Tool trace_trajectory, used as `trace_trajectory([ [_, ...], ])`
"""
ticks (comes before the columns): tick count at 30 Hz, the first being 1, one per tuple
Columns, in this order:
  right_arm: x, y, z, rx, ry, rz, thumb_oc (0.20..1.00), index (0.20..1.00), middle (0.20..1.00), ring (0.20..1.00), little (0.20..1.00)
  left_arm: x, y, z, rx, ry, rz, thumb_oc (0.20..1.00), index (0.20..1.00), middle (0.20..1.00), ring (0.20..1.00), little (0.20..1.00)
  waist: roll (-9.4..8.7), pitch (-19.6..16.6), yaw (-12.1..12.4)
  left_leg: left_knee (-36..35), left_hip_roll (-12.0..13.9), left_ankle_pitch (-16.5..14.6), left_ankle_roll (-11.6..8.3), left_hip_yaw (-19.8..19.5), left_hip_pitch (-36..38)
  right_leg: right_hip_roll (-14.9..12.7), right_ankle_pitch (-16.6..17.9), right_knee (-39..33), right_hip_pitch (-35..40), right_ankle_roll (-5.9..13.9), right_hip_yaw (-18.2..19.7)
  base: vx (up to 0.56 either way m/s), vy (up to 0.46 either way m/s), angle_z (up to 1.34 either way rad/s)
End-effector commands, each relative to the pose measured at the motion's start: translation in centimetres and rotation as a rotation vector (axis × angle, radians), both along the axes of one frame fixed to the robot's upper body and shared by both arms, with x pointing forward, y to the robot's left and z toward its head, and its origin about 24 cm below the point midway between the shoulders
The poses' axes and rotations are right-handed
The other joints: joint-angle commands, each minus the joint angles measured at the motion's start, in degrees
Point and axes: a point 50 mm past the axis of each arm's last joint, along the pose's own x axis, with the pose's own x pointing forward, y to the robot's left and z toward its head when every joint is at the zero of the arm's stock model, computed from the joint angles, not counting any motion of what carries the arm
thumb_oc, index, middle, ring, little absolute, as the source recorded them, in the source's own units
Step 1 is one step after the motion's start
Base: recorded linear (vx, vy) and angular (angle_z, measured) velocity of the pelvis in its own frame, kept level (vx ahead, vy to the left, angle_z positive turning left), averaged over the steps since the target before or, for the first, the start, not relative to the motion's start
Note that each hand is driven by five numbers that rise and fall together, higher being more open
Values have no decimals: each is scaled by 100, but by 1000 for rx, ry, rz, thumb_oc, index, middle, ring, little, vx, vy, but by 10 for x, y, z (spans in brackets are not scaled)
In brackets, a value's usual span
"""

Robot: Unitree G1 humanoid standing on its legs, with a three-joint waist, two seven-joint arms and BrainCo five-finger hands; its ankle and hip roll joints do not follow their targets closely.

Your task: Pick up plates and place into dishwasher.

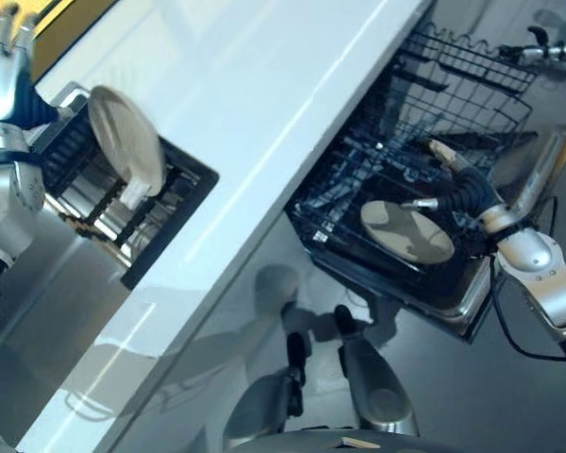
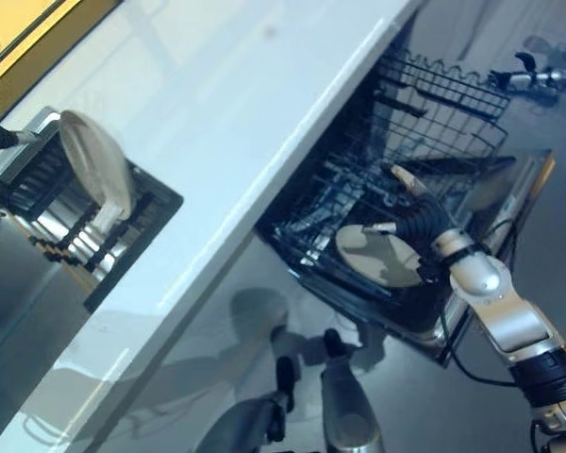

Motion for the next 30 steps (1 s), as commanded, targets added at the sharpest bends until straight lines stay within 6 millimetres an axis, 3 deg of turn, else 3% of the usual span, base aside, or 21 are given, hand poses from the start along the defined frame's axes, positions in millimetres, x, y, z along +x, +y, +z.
trace_trajectory([
  [1,-6,-6,31,-2,-107,15,1000,1000,1000,1000,1000,4,4,12,35,41,42,1000,1000,1000,1000,1000,-47,-70,-10,257,-242,-35,163,115,-430,-219,-210,-205,128,422,-141,5,44,-19],
  [7,-5,-8,33,-14,-116,6,1000,1000,1000,1000,1000,12,0,7,36,124,42,1000,1000,1000,1000,1000,-29,44,-56,347,-271,-15,182,186,-536,-235,-167,-132,1,425,-144,14,50,-6],
  [12,-5,-12,40,-46,-111,0,1000,1000,1000,1000,1000,16,1,-7,19,206,93,1000,1000,1000,1000,1000,87,86,-107,379,-298,47,163,206,-624,-263,-170,-42,-139,423,-112,25,92,2],
  [14,-5,-13,39,-50,-113,-3,1000,1000,1000,1000,1000,17,5,-11,-12,237,128,529,529,529,529,529,92,101,-106,396,-296,54,167,210,-666,-266,-162,-31,-178,428,-105,2,17,1],
  [15,-5,-13,39,-47,-116,-5,1000,1000,1000,1000,1000,17,8,-12,-21,259,153,200,200,200,200,200,82,121,-103,412,-294,48,177,210,-690,-271,-162,-25,-193,431,-108,0,0,0],
  [30,-9,-16,44,-74,-126,0,1000,1000,1000,1000,1000,17,18,-34,17,396,214,200,200,200,200,200,85,191,-111,528,-301,87,147,236,-817,-308,-167,51,-289,401,-180,2,13,1],
])
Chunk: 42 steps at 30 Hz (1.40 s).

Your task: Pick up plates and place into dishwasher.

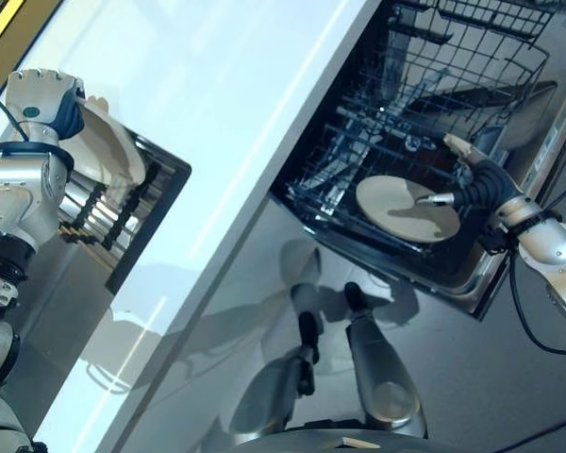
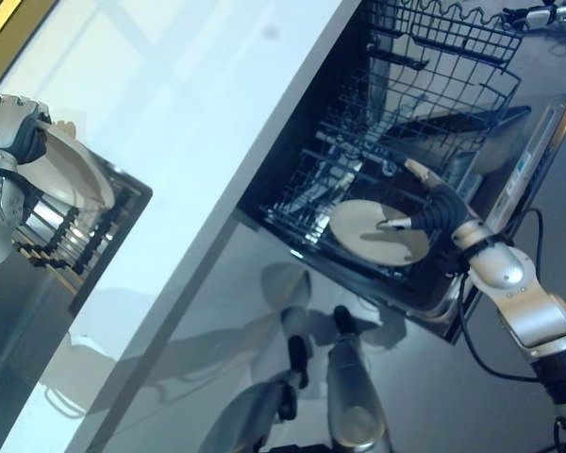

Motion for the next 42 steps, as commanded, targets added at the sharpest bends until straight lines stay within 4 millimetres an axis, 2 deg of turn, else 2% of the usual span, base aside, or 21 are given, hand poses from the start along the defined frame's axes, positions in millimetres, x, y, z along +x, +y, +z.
trace_trajectory([
  [1,-9,-4,32,-11,-132,24,1000,1000,1000,1000,1000,-7,23,-27,17,120,100,200,200,200,200,200,-250,-240,-58,409,-260,89,147,144,-592,-231,-124,-187,5,388,-169,-12,9,4],
  [10,-13,-5,33,-24,-129,26,1000,1000,1000,1000,1000,-11,25,-33,-32,68,78,200,200,200,200,200,-193,-298,-46,374,-267,113,121,129,-529,-265,-164,-209,64,357,-241,-8,7,3],
  [18,-21,-10,28,-23,-118,28,1000,1000,1000,1000,1000,-20,30,-41,-92,6,54,200,200,200,200,200,-132,-502,-7,232,-271,91,98,75,-255,-316,-251,-327,350,331,-340,-7,-8,2],
  [34,-38,-15,1,35,-36,38,1000,1000,1000,1000,1000,-58,66,-66,-241,-61,184,200,200,200,200,200,-18,-1453,193,-343,-273,38,33,-249,617,-400,-432,-848,1411,397,-628,-8,-54,13],
  [38,-41,-13,-8,68,-22,35,1000,1000,1000,1000,1000,-70,75,-69,-290,-99,212,200,200,200,200,200,-52,-1700,281,-483,-247,50,16,-370,753,-348,-432,-994,1607,415,-667,-38,-107,10],
  [42,-44,-11,-16,116,-26,21,1000,1000,1000,1000,1000,-83,84,-70,-469,-224,229,200,200,200,200,200,-152,-1882,398,-639,-205,62,9,-504,882,-277,-442,-1139,1801,429,-706,-61,-142,7],
])
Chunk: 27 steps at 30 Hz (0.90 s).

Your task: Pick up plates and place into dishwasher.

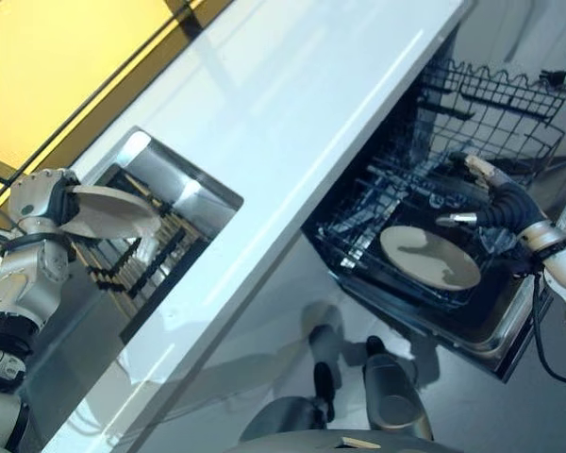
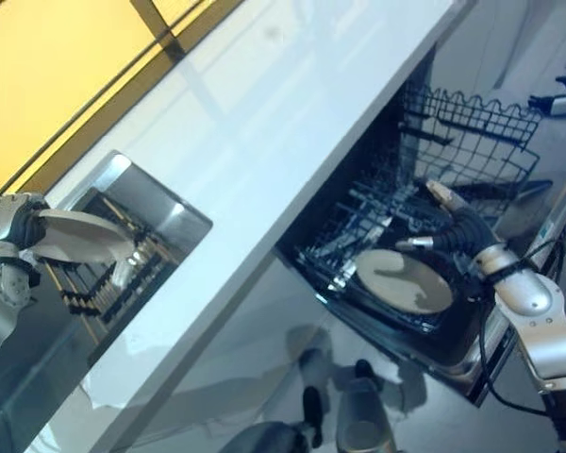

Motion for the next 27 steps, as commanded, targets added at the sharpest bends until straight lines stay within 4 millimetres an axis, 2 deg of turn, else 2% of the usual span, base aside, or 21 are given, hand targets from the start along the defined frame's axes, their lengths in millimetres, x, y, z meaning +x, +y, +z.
trace_trajectory([
  [1,-14,14,8,32,-115,53,1000,1000,1000,1000,1000,-25,33,32,-60,-209,140,200,200,200,200,200,-448,-820,181,-232,-301,57,19,-148,-2,-72,117,-1271,994,506,94,-66,-179,11],
  [6,-14,30,-10,109,-124,43,1000,1000,1000,1000,1000,-37,35,26,-292,-392,129,200,200,200,200,200,-689,-1017,394,-343,-256,45,36,-349,93,39,144,-1479,1231,519,77,-65,-184,10],
  [11,-13,46,-20,164,-145,48,1000,1000,1000,1000,1000,-38,20,19,-521,-543,26,200,200,200,200,200,-862,-1133,593,-428,-215,40,52,-494,165,129,149,-1615,1398,516,36,-72,-136,9],
  [16,-13,62,-17,204,-206,90,1000,1000,1000,1000,1000,-31,-16,3,-791,-643,-157,200,200,200,200,200,-1005,-1179,772,-447,-195,40,72,-617,186,182,125,-1641,1497,507,-39,-85,-101,9],
  [20,-10,79,-6,258,-300,163,1000,1000,1000,1000,1000,-23,-60,-5,-890,-671,-331,200,200,200,200,200,-1134,-1224,1003,-477,-205,53,80,-762,202,200,118,-1681,1592,492,-170,-87,-88,16],
  [27,-4,103,18,315,-407,292,1000,1000,1000,1000,1000,-19,-96,-3,-1015,-677,-495,200,200,200,200,200,-1274,-1306,1337,-485,-223,90,69,-914,181,185,106,-1738,1720,450,-419,-67,-63,14],
])
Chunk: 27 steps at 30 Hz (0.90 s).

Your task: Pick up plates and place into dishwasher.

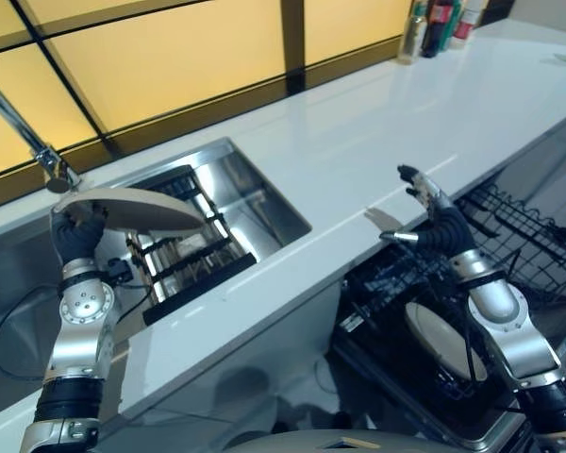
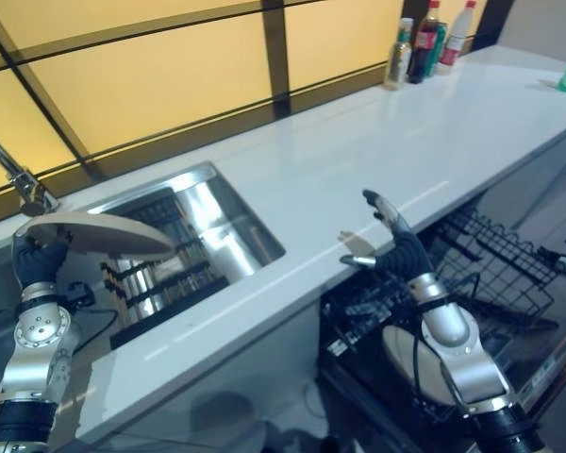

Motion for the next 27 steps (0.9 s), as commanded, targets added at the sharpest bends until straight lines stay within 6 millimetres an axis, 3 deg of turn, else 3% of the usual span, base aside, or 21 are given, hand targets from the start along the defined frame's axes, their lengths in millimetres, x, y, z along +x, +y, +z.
trace_trajectory([
  [1,-3,28,39,78,-207,139,1000,1000,1000,1000,1000,5,-14,33,36,-165,-112,200,200,200,200,200,-236,-338,282,-151,-428,84,86,-272,-297,-56,-749,563,51,414,-35,-61,-64,25],
  [11,7,70,45,44,-172,331,1000,1000,1000,1000,1000,15,-61,26,-63,-141,-340,200,200,200,200,200,-384,-371,656,-154,-468,179,41,-529,-326,-87,-757,522,214,366,-485,-43,-56,28],
  [19,12,100,23,-19,-5,455,1000,1000,1000,1000,1000,17,-88,9,-131,-63,-452,200,200,200,200,200,-481,-311,858,-126,-486,225,21,-657,-356,-100,-710,449,295,362,-656,-35,-45,16],
  [27,10,126,9,-19,104,517,1000,1000,1000,1000,1000,20,-108,6,-173,-38,-498,200,200,200,200,200,-542,-240,896,-125,-466,255,22,-646,-379,-71,-666,385,314,358,-644,-22,-32,6],
])
